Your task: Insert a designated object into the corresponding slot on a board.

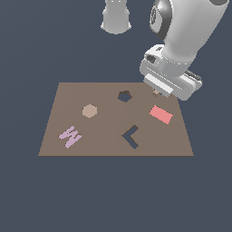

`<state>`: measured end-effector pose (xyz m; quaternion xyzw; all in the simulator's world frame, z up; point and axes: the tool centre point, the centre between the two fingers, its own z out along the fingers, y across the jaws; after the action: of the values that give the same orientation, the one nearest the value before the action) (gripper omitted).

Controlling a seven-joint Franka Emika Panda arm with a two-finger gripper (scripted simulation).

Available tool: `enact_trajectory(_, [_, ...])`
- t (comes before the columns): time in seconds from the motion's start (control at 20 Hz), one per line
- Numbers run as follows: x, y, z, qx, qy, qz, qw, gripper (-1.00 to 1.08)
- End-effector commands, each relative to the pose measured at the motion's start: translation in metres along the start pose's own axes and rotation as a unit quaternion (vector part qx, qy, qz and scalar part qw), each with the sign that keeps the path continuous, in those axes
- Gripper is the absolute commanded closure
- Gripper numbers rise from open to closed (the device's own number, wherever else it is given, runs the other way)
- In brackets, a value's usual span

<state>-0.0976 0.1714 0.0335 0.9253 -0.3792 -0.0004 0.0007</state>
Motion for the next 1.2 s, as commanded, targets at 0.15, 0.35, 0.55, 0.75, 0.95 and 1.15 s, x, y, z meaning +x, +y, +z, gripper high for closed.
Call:
enact_trajectory(0.15, [0.003,0.002,0.000,0.000,0.000,-0.009,1.0000,1.08])
enact_trajectory(0.35, [0.008,0.005,0.000,0.000,0.000,-0.027,0.9996,1.08])
enact_trajectory(0.55, [0.017,0.010,0.000,0.000,0.000,-0.054,0.9985,1.08])
enact_trajectory(0.75, [0.028,0.015,-0.001,0.000,0.000,-0.090,0.9959,1.08])
enact_trajectory(0.95, [0.042,0.020,-0.001,0.000,0.000,-0.135,0.9909,1.08])
enact_trajectory(1.15, [0.061,0.025,-0.002,0.000,0.001,-0.188,0.9821,1.08])
